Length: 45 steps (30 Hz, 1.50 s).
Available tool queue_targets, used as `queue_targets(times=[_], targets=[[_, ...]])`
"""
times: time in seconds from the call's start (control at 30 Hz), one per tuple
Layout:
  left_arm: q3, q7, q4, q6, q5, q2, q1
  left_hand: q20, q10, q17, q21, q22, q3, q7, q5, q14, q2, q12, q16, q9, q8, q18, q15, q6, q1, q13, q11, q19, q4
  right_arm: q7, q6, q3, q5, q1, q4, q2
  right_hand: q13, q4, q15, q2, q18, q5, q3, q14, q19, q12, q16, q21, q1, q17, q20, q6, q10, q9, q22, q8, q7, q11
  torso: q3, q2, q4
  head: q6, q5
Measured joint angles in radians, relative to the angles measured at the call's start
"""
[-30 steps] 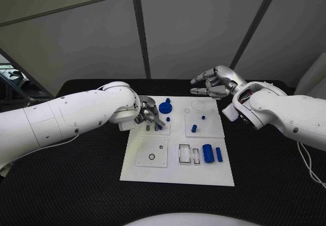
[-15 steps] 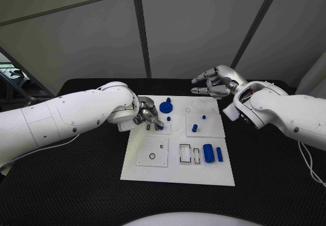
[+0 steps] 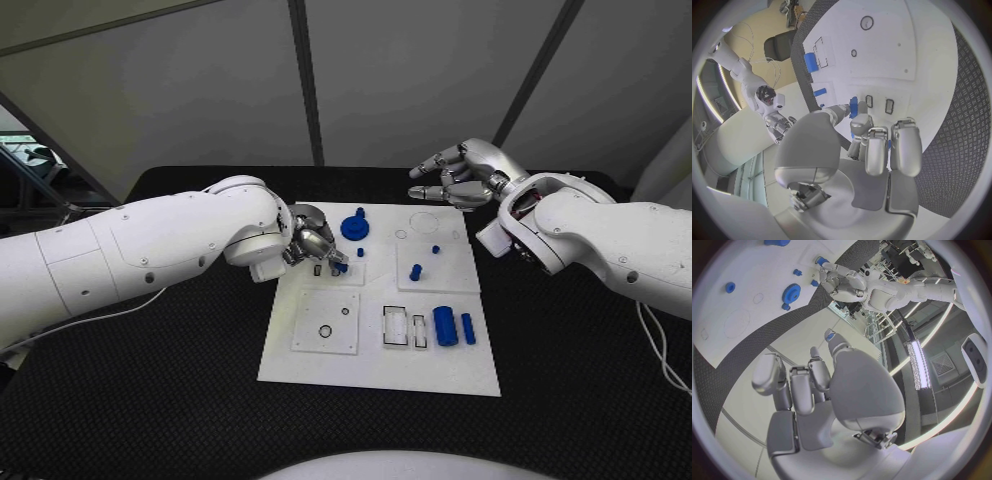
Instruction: Assemble the parts on the task board
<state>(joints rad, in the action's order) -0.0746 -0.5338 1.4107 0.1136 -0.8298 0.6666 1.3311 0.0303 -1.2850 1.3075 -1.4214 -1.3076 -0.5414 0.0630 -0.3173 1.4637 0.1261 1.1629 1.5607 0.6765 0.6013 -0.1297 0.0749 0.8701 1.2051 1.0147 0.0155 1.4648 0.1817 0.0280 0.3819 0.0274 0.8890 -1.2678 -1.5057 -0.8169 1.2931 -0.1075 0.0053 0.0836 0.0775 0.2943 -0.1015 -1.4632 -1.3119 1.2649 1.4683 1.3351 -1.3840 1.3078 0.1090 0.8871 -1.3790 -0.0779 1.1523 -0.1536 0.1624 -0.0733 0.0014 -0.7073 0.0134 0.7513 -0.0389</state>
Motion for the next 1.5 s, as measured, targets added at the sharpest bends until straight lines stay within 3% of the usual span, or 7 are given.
queue_targets(times=[0.17, 0.5, 0.8, 1.13, 1.5], targets=[[0.000, 0.001, 0.022, -0.042, 0.008, 0.016, 0.000, 0.000, -0.009, 0.000, 0.000, 0.000, -0.010, 0.000, -0.027, 0.000, 0.007, 0.006, 0.000, 0.011, 0.007, 0.000, 0.000, 0.000, -0.020, 0.013, 0.002, 0.000, -0.010, 0.000, -0.001, 0.000, 0.000, 0.000, 0.003, -0.001, 0.000, 0.000, 0.000, 0.000, 0.000, 0.005, 0.000, 0.000, 0.000, 0.000, 0.000, 0.000, 0.000, 0.000, 0.000, 0.000, 0.000, 0.001, 0.000, 0.000, 0.000, 0.000, 0.0000, 0.001, 0.0011, 0.001, -0.004], [-0.004, 0.003, 0.064, -0.119, -0.014, 0.048, -0.010, 0.000, -0.010, 0.000, 0.000, 0.000, -0.020, 0.000, -0.031, 0.000, 0.012, 0.006, 0.000, 0.017, 0.012, 0.000, 0.000, 0.000, -0.025, 0.015, 0.002, 0.000, -0.020, -0.001, -0.002, 0.000, 0.000, 0.000, 0.011, -0.005, 0.000, -0.003, -0.004, 0.000, 0.000, 0.005, 0.003, -0.004, 0.000, 0.000, 0.000, 0.000, 0.000, 0.000, 0.000, 0.000, 0.000, 0.001, 0.000, 0.000, 0.000, 0.000, 0.0013, 0.011, 0.0109, 0.011, -0.006], [-0.012, 0.005, 0.099, -0.204, -0.087, 0.060, -0.039, 0.000, -0.018, 0.000, 0.000, 0.000, -0.023, -0.004, -0.072, 0.000, 0.028, 0.006, 0.000, 0.029, 0.026, 0.000, 0.000, 0.008, -0.041, 0.007, 0.007, 0.000, -0.023, -0.001, -0.002, 0.000, 0.006, 0.000, 0.014, -0.008, 0.000, -0.003, -0.004, -0.004, 0.000, 0.010, 0.003, -0.004, 0.000, 0.000, 0.000, 0.000, 0.004, 0.000, 0.000, 0.000, 0.000, 0.001, 0.000, 0.000, 0.000, 0.000, 0.0026, 0.021, 0.0191, 0.014, 0.001], [-0.013, 0.006, 0.106, -0.268, -0.167, 0.050, -0.066, 0.000, -0.018, 0.000, 0.000, 0.000, -0.033, -0.004, -0.085, 0.004, 0.032, 0.006, 0.000, 0.033, 0.026, 0.000, 0.004, 0.008, -0.045, 0.003, 0.007, 0.000, -0.033, -0.001, -0.002, 0.000, 0.025, 0.000, 0.013, -0.008, -0.002, -0.003, -0.004, -0.004, 0.000, 0.010, 0.003, -0.004, 0.000, 0.000, 0.000, 0.000, 0.004, 0.000, 0.000, 0.000, 0.000, 0.002, 0.000, -0.005, 0.000, 0.000, 0.0029, 0.021, 0.0197, 0.014, 0.000], [-0.013, 0.004, 0.100, -0.272, -0.247, 0.040, -0.071, 0.000, -0.018, 0.000, 0.000, 0.000, -0.040, -0.004, -0.085, 0.004, 0.037, 0.006, 0.000, 0.033, 0.026, 0.000, 0.004, 0.007, -0.050, 0.003, 0.007, 0.000, -0.034, 0.000, -0.002, 0.000, 0.037, 0.000, 0.012, -0.007, -0.002, -0.003, -0.004, -0.004, 0.000, 0.015, 0.003, -0.004, 0.000, 0.000, 0.000, 0.000, 0.004, 0.000, 0.000, 0.000, 0.000, 0.002, -0.001, -0.005, 0.000, 0.000, 0.0035, 0.019, 0.0197, 0.017, -0.001]])
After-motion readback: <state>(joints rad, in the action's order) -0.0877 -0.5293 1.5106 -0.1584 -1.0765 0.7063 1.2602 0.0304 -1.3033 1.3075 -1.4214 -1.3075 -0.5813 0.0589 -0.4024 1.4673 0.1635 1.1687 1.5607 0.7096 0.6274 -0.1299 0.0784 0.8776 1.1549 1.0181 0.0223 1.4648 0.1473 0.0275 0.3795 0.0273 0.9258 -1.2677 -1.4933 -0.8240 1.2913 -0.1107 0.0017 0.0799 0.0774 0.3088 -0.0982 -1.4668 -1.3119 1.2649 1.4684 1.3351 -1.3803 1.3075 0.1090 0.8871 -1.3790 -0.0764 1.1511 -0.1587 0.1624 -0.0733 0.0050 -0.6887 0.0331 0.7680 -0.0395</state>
